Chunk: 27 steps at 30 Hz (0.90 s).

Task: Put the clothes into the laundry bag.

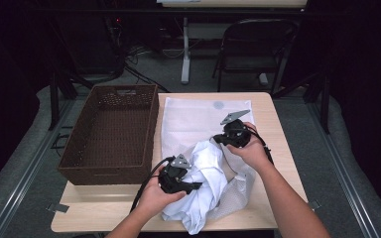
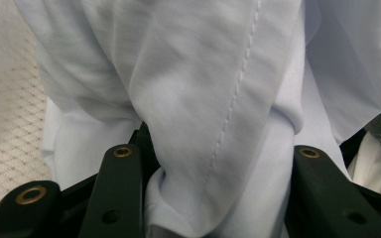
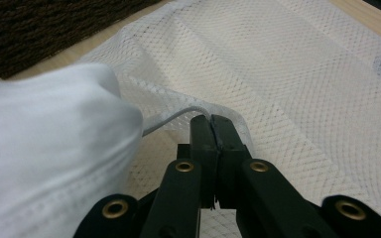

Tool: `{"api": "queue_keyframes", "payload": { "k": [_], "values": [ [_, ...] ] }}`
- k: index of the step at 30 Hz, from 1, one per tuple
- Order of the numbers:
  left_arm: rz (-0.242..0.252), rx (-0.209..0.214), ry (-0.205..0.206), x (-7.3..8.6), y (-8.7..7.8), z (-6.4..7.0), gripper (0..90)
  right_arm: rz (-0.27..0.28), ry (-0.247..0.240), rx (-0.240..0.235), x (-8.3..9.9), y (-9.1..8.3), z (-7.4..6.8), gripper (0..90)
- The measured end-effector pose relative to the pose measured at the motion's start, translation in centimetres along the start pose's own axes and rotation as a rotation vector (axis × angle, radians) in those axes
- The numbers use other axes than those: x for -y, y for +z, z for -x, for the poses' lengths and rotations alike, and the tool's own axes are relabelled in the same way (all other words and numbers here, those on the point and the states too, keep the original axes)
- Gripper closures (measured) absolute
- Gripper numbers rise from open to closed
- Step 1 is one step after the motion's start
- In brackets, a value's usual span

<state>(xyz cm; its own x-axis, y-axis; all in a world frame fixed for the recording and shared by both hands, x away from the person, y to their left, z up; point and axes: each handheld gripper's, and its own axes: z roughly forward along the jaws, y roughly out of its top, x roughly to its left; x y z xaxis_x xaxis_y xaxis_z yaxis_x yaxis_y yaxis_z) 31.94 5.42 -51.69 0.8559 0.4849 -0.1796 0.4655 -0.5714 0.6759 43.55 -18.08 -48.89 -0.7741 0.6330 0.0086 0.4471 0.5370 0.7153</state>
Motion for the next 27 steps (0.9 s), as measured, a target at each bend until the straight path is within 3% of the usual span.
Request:
{"api": "queue_keyframes", "payload": {
  "k": [1,2,9,13,16,21,22,27],
  "values": [
    [-0.003,-0.014,0.003,0.0,0.2,0.0,59.0,0.002,-0.001,0.0,0.0,0.0,-0.1,89.3],
    [-0.006,0.003,0.005,0.1,0.4,-0.1,59.0,0.003,-0.001,0.0,0.0,-0.1,-0.1,89.3],
    [-0.013,0.005,0.019,0.3,1.2,-0.1,58.9,0.006,-0.015,0.002,-0.1,-0.1,-0.3,89.3],
    [-0.015,-0.003,0.051,0.2,1.0,0.5,59.0,0.01,-0.011,0.004,-0.1,0.0,-0.3,89.2],
    [-0.009,0.022,0.058,-0.1,0.8,0.9,59.0,0.018,0.002,-0.002,-0.1,-0.1,-0.2,89.2],
    [-0.024,0.023,0.086,-0.4,1.0,1.7,59.0,0.022,-0.004,-0.001,-0.2,-0.1,-0.3,89.2],
    [-0.024,0.043,0.084,-0.3,1.2,1.5,59.0,0.024,-0.006,-0.003,-0.2,-0.1,-0.3,89.3],
    [-0.047,0.047,0.051,-0.3,2.0,1.1,59.0,0.035,-0.008,-0.005,-0.3,-0.3,-0.6,89.3]
  ]
}}
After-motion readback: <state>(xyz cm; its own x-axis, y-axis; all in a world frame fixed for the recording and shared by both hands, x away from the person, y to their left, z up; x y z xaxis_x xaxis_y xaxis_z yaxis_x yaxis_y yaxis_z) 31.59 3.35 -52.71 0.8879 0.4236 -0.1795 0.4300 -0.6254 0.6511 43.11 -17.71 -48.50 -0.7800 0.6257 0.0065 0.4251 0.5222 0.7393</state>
